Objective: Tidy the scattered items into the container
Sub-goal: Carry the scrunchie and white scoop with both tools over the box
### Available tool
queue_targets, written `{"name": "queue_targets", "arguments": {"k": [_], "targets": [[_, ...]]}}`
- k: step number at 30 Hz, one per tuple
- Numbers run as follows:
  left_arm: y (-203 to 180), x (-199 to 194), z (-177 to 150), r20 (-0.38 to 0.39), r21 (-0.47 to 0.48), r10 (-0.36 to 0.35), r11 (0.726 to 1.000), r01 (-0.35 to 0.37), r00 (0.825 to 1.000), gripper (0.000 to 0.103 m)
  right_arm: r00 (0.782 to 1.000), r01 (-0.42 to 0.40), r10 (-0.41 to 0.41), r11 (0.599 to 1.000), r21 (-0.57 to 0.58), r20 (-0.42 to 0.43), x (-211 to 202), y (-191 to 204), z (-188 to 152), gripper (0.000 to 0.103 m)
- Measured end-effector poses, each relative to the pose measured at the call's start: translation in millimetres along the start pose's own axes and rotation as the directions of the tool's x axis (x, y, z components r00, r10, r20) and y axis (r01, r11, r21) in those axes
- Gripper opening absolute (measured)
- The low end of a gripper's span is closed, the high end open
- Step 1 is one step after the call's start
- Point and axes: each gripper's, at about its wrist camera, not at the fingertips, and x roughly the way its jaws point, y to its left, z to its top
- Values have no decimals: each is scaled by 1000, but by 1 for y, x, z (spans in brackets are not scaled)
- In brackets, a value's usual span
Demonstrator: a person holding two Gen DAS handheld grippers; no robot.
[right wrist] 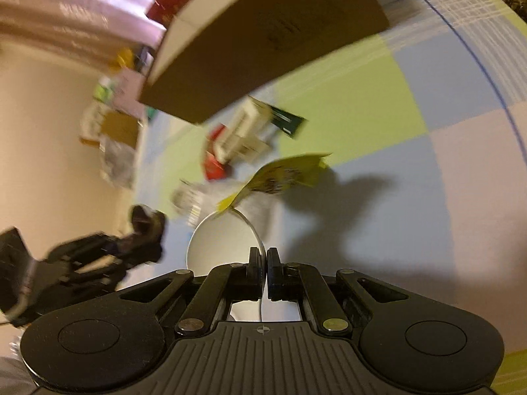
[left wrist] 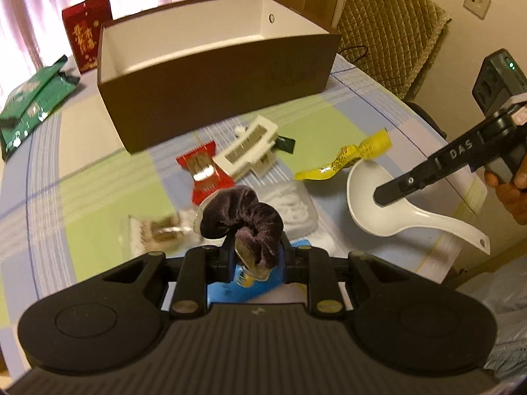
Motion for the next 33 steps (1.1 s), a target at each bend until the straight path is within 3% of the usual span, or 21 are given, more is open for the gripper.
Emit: {"name": "queue_targets", "arguments": {"k": [11, 21, 33], "targets": [[23, -11, 15, 49, 20, 16, 1000, -17, 999, 19, 995, -37, 43, 997, -67, 94, -12, 47, 18, 5], [31, -10, 39, 90, 89, 16, 996, -24, 996, 19, 966, 73, -62, 997, -35, 250, -58, 38, 54, 5], [41, -5, 85, 146, 171, 26, 984, -52, 989, 19, 953, 93, -77, 995, -42, 294, -72, 44, 99, 5]]}}
